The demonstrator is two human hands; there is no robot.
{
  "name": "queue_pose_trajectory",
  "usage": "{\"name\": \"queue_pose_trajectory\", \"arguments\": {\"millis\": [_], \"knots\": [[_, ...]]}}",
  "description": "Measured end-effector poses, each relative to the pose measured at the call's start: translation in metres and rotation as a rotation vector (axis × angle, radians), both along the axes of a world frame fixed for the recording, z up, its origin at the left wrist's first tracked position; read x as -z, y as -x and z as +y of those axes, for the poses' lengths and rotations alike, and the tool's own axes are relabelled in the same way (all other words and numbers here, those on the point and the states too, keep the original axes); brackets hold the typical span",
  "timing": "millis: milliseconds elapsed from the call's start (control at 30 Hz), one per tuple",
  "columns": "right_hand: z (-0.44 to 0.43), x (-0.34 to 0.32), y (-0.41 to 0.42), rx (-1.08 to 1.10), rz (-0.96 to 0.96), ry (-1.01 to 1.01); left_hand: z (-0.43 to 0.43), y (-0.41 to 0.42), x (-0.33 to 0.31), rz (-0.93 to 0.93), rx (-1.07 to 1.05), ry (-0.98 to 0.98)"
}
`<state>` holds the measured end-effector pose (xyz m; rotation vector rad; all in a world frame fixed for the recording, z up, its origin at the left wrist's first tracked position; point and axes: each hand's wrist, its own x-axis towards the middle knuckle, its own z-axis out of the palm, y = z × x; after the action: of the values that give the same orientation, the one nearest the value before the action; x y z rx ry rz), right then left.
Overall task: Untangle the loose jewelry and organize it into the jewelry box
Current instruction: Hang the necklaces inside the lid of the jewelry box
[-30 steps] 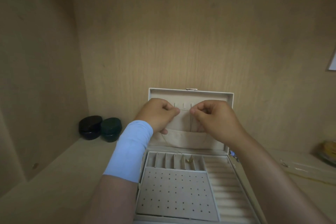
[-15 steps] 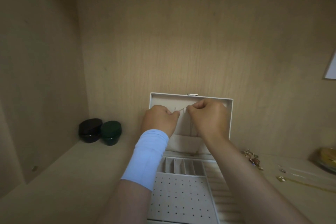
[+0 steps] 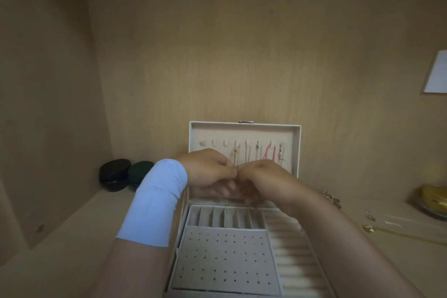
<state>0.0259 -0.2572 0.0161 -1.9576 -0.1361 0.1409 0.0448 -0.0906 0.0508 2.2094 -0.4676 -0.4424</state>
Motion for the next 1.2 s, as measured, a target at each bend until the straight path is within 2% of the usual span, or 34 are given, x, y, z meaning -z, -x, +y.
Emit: {"name": "queue_pose_trajectory", "arguments": {"millis": [133,200,300,400,500,700,833,900,967,1067,1200], "knots": [[-0.003,0.002,0.0,-0.062,0.026,-0.194,0.009,0.004,-0.005,0.02,0.049,-0.123],[-0.004,0.002,-0.001,-0.042,-0.005,-0.245,0.012,0.005,-0.004,0.054,0.045,-0.102],[-0.01,-0.001,-0.004,0.036,-0.052,-0.223,0.012,0.004,-0.002,0.022,-0.027,-0.05],[-0.016,-0.009,-0.002,0.074,-0.119,-0.138,0.006,-0.001,0.002,-0.099,-0.111,-0.048],[-0.021,-0.01,-0.004,0.11,-0.235,-0.041,-0.006,-0.001,0.003,-0.175,-0.093,-0.024],[-0.026,-0.011,-0.008,0.089,-0.284,-0.152,-0.025,0.004,0.006,-0.044,-0.032,0.14],[-0.025,-0.012,-0.008,0.085,-0.286,-0.214,-0.025,0.006,0.008,-0.009,-0.021,0.084],[-0.026,-0.014,-0.008,0.102,-0.264,-0.165,-0.023,0.006,0.006,-0.036,-0.05,0.054],[-0.029,-0.017,-0.004,0.092,-0.21,-0.034,-0.019,0.006,0.003,-0.088,-0.094,0.024],[-0.029,-0.018,0.004,-0.021,-0.088,0.171,-0.013,0.006,-0.001,-0.176,-0.135,0.015],[-0.018,-0.014,0.006,-0.06,-0.123,0.154,-0.011,0.005,-0.004,-0.227,-0.14,0.04]]}}
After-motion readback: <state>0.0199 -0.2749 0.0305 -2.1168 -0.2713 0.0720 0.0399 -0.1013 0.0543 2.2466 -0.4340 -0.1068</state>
